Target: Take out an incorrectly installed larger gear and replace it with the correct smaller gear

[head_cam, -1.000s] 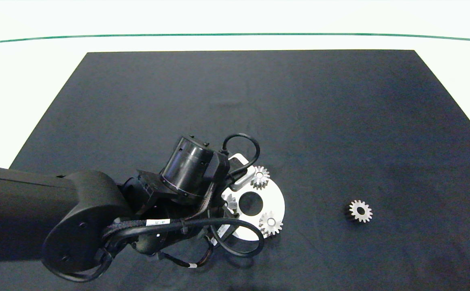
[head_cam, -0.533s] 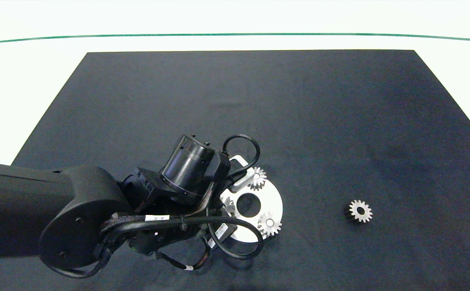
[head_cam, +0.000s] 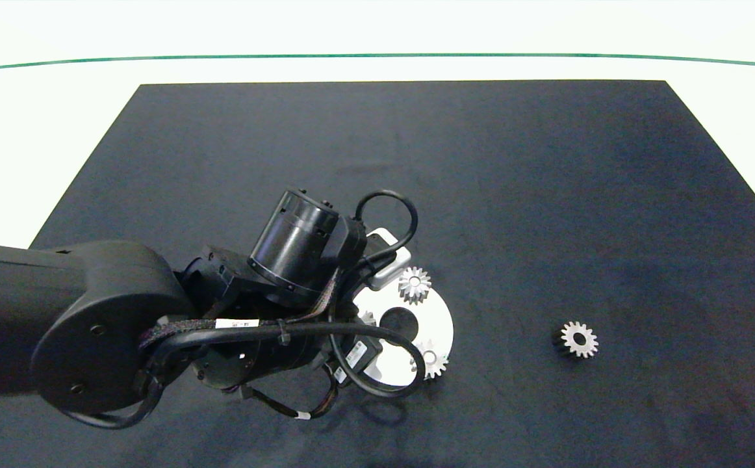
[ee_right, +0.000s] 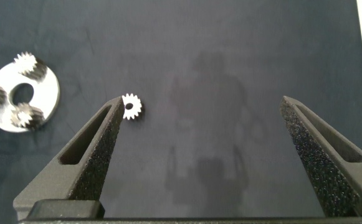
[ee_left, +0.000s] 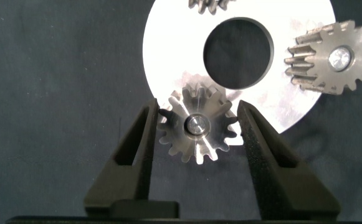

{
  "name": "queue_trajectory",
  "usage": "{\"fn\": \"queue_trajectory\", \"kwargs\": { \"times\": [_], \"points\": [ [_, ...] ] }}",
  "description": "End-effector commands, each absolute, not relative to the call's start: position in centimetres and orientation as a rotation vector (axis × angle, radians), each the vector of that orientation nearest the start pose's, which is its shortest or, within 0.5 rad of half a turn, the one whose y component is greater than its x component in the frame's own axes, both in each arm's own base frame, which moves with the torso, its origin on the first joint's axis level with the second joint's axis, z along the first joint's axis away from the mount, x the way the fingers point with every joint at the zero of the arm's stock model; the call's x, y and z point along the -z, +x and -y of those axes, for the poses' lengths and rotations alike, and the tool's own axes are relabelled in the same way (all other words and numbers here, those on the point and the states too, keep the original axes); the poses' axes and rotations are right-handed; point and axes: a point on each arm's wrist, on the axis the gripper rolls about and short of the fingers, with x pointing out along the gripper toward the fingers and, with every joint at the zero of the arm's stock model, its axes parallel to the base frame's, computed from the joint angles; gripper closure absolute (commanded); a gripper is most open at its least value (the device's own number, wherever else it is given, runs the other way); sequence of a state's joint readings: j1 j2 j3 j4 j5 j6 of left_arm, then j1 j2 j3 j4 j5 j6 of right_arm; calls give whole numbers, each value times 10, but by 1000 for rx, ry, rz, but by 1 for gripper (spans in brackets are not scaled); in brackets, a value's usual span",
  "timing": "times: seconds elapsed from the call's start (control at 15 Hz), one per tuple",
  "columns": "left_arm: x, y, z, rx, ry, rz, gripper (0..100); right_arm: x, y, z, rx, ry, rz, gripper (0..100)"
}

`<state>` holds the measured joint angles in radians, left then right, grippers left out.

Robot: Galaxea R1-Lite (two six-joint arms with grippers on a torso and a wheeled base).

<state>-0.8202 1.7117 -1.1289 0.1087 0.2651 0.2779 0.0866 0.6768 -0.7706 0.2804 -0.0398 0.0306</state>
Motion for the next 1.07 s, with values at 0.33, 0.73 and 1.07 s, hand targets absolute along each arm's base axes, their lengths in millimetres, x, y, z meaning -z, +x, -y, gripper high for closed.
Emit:
{"fn": "queue_trajectory", "kwargs": {
  "times": [0.33,0.73,1.07],
  "points": [
    [-208,208,215,616,622,-521,96,-256,35,-2,-44,18,-204,0],
    [-220,197,209,623,601,-513,96,-256,35,-2,-43,18,-206,0],
    [-221,193,207,626,592,-521,0,-255,35,-2,-43,18,-207,0]
  ]
}}
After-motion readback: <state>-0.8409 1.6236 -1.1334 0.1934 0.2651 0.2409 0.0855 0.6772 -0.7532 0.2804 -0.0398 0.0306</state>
